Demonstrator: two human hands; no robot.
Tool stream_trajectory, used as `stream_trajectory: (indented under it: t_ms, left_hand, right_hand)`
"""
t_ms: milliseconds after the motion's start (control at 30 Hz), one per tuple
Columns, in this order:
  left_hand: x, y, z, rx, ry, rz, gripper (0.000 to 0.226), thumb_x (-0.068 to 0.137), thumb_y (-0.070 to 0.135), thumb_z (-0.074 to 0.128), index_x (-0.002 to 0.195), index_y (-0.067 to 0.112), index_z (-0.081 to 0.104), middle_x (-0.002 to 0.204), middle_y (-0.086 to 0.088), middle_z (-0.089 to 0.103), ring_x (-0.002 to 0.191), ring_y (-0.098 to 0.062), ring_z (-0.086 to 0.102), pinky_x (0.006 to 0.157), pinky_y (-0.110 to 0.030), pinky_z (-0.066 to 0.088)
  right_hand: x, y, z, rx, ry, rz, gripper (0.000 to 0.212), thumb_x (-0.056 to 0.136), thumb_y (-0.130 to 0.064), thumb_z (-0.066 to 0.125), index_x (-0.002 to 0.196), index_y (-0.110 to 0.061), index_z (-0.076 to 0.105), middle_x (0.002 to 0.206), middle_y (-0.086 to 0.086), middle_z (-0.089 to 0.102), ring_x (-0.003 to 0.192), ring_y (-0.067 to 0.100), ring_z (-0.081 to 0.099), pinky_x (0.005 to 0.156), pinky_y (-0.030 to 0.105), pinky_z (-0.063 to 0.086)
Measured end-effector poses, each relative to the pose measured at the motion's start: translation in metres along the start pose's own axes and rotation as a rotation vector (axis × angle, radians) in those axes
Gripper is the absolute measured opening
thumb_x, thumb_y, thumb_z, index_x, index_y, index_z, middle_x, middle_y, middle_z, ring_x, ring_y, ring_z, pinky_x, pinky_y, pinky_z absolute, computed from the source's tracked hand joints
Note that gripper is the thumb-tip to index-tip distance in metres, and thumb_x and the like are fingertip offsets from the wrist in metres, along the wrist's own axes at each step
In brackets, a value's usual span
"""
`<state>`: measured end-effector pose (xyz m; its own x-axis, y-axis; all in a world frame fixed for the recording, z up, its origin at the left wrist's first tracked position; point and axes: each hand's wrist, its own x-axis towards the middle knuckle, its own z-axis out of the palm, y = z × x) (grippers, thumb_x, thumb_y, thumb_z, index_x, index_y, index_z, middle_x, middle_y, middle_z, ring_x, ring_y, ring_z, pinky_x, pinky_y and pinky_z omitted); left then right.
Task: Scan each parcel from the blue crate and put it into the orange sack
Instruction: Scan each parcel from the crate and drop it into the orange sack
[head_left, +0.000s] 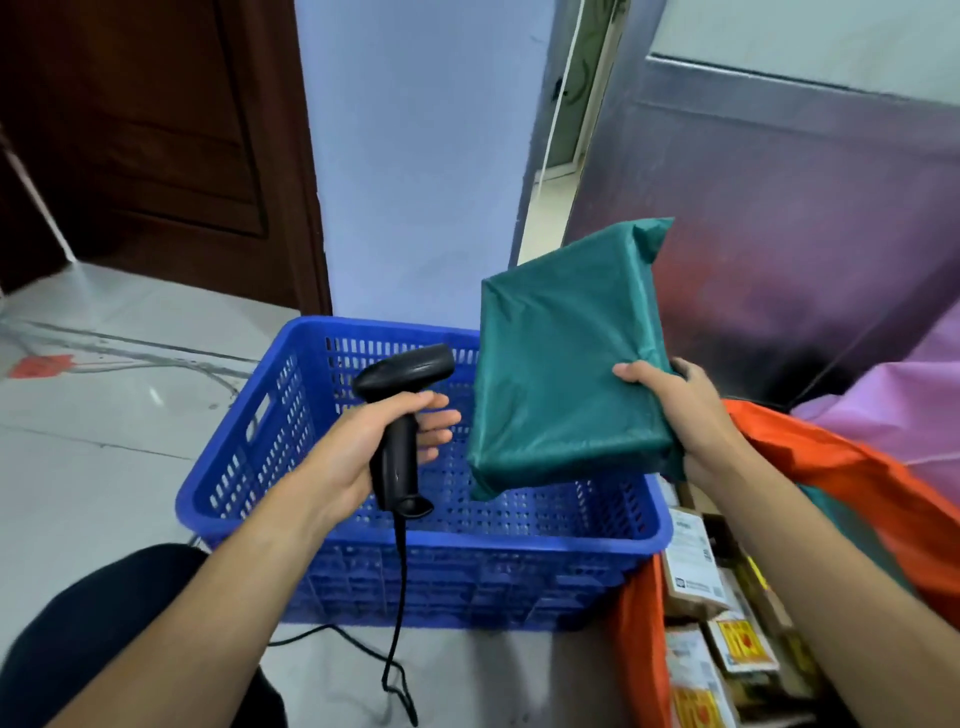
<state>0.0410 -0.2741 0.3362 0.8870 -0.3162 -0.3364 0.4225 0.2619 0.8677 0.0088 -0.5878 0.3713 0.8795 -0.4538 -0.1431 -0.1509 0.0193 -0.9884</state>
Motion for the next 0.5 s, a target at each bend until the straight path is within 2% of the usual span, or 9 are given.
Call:
stream_trajectory:
  t_ms: [100, 267, 367, 433, 500]
  left_hand:
    - [-0.010, -0.009, 0.007, 0.032, 0.028, -0.002, 0.029, 0.099, 0.027, 0.064, 0.111, 0.004, 0.075, 0.116, -0.016, 0.078, 0.110, -0.028, 0.073, 0.104, -0.043, 0.052]
    - [-0.025, -0.018, 0.022, 0.072, 0.003, 0.040, 0.049, 0.076, 0.038, 0.074, 0.111, 0.004, 0.077, 0.122, -0.013, 0.077, 0.118, -0.028, 0.071, 0.108, -0.049, 0.051]
    - [-0.030, -0.033, 0.025, 0.030, -0.022, 0.033, 0.034, 0.083, 0.032, 0.071, 0.103, 0.005, 0.076, 0.128, -0.014, 0.074, 0.120, -0.032, 0.070, 0.112, -0.055, 0.047]
    - [-0.037, -0.042, 0.031, 0.018, -0.034, 0.007, 0.022, 0.094, 0.026, 0.066, 0.096, 0.006, 0.073, 0.128, -0.014, 0.074, 0.122, -0.035, 0.069, 0.114, -0.056, 0.046]
    - [-0.042, -0.051, 0.036, 0.015, -0.048, -0.013, 0.022, 0.097, 0.024, 0.065, 0.096, 0.003, 0.071, 0.126, -0.014, 0.075, 0.121, -0.037, 0.069, 0.113, -0.055, 0.046]
  right_hand:
    - [-0.019, -0.002, -0.025, 0.066, -0.015, 0.035, 0.065, 0.072, -0.024, 0.088, 0.129, -0.012, 0.060, 0.110, 0.010, 0.077, 0.088, 0.024, 0.078, 0.063, 0.033, 0.061]
    - [-0.046, 0.012, -0.055, 0.131, -0.038, 0.137, 0.093, 0.049, -0.039, 0.096, 0.132, -0.017, 0.062, 0.112, 0.012, 0.077, 0.098, 0.032, 0.077, 0.084, 0.049, 0.062]
    - [-0.060, 0.020, -0.065, 0.177, -0.036, 0.170, 0.106, 0.043, -0.044, 0.098, 0.137, -0.016, 0.058, 0.114, 0.012, 0.077, 0.100, 0.033, 0.076, 0.092, 0.053, 0.060]
    - [-0.069, 0.027, -0.071, 0.193, -0.023, 0.180, 0.104, 0.044, -0.044, 0.098, 0.136, -0.018, 0.058, 0.114, 0.011, 0.077, 0.101, 0.033, 0.076, 0.093, 0.055, 0.059]
    - [-0.079, 0.033, -0.075, 0.202, -0.020, 0.187, 0.097, 0.047, -0.042, 0.098, 0.132, -0.016, 0.061, 0.113, 0.012, 0.077, 0.101, 0.033, 0.076, 0.094, 0.056, 0.059]
